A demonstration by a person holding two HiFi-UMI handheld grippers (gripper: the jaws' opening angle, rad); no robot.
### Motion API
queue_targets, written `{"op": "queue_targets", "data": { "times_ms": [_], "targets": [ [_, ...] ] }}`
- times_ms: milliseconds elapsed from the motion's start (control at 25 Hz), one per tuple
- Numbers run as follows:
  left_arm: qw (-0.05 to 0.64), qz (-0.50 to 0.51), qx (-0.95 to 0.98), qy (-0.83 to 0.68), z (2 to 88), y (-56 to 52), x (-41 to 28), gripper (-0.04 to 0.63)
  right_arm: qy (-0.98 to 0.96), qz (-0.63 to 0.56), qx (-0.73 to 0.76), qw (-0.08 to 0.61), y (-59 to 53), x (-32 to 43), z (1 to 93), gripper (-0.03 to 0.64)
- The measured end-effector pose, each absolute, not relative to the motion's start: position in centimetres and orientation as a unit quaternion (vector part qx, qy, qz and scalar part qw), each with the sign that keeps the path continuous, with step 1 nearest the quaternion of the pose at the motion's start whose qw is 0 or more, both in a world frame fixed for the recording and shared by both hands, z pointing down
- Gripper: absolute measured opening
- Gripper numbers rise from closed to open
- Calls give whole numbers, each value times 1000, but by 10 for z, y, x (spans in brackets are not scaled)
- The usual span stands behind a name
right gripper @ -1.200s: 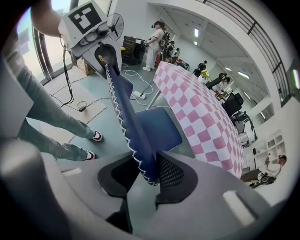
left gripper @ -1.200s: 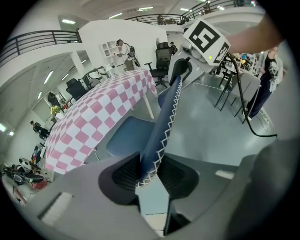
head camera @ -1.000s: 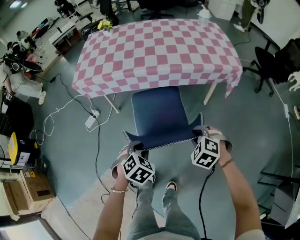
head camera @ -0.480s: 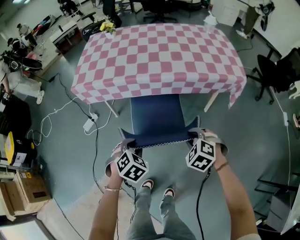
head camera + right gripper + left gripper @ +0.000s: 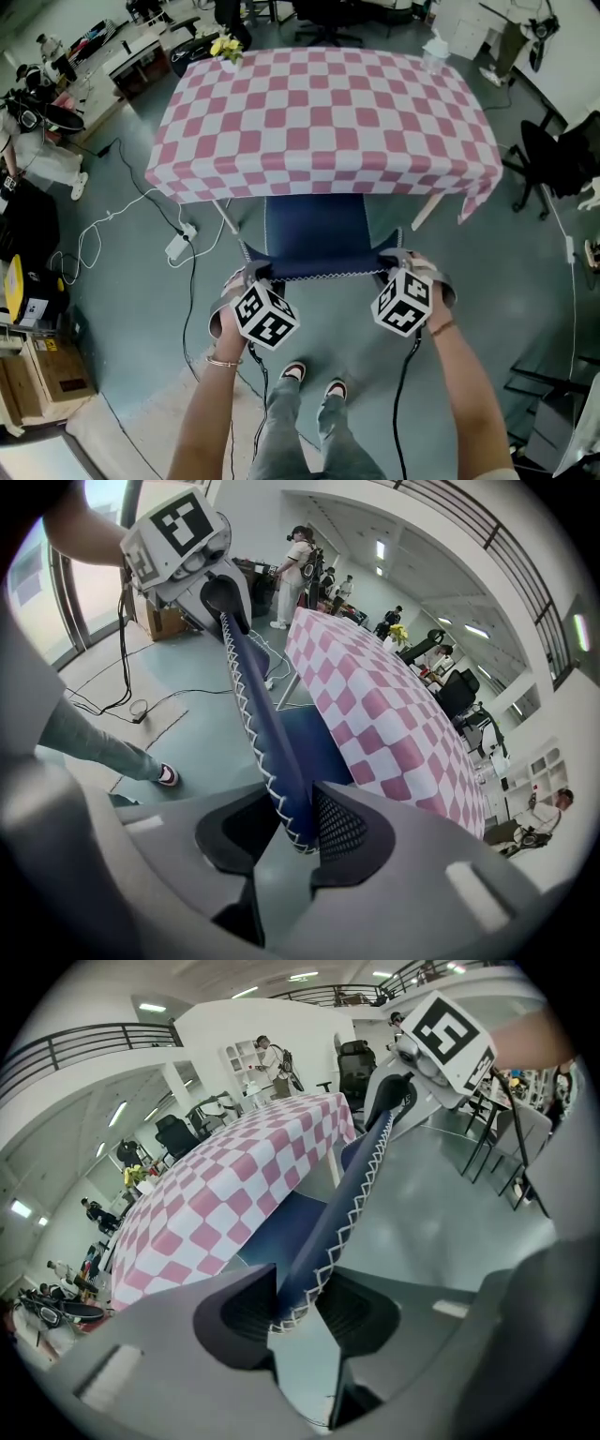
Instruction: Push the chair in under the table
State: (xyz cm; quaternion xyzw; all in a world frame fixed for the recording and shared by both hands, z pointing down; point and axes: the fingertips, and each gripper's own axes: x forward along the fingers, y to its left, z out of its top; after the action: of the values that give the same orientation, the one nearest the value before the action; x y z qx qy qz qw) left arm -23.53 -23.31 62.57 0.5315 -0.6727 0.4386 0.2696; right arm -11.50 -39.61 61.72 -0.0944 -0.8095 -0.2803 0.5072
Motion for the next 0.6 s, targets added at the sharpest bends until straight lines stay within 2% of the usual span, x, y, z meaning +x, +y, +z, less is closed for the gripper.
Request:
{"op": "queue_targets", "data": {
  "times_ms": [600],
  "targets": [
    [266,444,536,-667,628,-256,-299,127,-812,-263,-69,516,-413,-173,618,106]
  ]
}}
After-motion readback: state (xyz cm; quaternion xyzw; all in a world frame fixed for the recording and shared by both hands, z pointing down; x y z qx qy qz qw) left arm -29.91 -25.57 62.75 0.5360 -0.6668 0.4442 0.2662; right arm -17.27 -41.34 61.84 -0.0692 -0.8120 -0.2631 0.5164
